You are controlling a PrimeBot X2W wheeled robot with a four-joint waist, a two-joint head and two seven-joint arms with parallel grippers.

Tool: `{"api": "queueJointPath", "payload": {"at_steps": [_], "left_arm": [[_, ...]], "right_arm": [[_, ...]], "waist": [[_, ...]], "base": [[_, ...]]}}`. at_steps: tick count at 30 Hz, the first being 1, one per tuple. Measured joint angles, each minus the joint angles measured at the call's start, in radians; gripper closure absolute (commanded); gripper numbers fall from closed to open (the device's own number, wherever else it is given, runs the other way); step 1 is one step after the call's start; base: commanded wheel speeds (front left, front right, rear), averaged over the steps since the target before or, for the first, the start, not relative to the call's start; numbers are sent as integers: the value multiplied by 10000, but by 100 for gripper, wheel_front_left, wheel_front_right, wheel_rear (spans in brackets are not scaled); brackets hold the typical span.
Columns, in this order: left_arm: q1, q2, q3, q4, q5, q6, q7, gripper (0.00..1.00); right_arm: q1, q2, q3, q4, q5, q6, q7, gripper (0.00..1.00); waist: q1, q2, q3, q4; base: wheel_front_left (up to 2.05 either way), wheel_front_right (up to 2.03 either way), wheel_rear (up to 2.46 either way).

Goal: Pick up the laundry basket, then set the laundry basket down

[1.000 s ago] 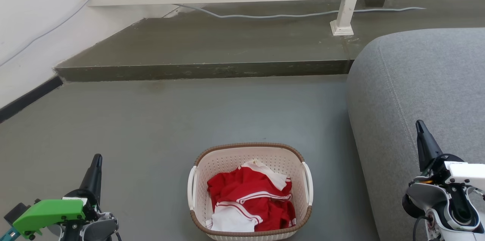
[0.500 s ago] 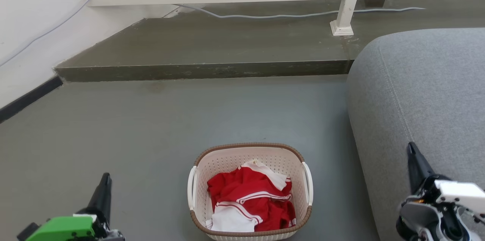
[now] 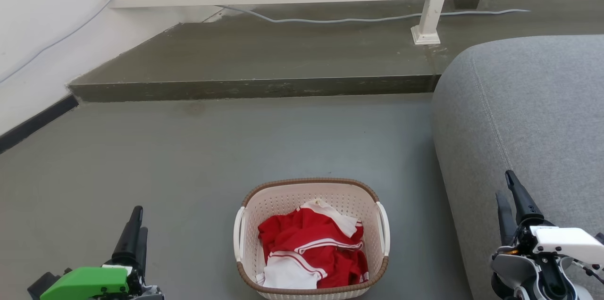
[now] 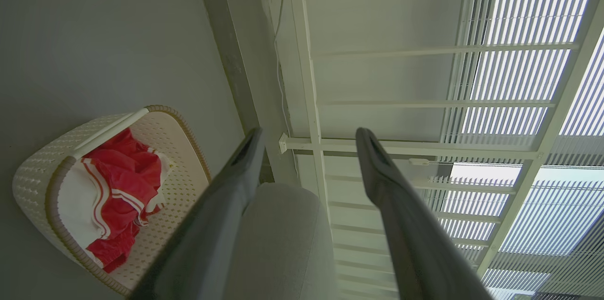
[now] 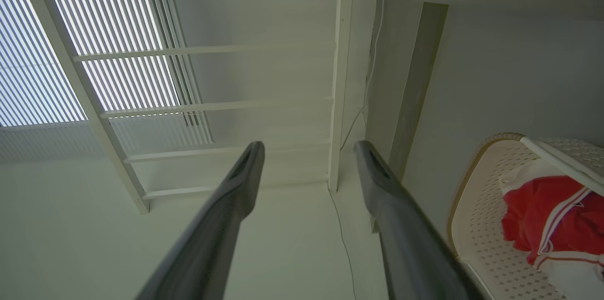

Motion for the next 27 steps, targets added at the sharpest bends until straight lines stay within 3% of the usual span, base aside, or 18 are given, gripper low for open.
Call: {"api": "queueJointPath", "payload": {"at_steps": [14, 27], "left_arm": [[-1, 59, -337, -481, 1569, 128, -426, 0], [-11, 374, -796, -1202, 4567, 443, -794, 0]], "right_arm": [[-1, -6, 138, -552, -2088, -186, -412, 0], [0, -13, 732, -1106, -4575, -612, -796, 0]], "waist": [[0, 0, -10, -9], [0, 0, -15, 0]], "base": [[0, 0, 0], [0, 0, 0]]}}
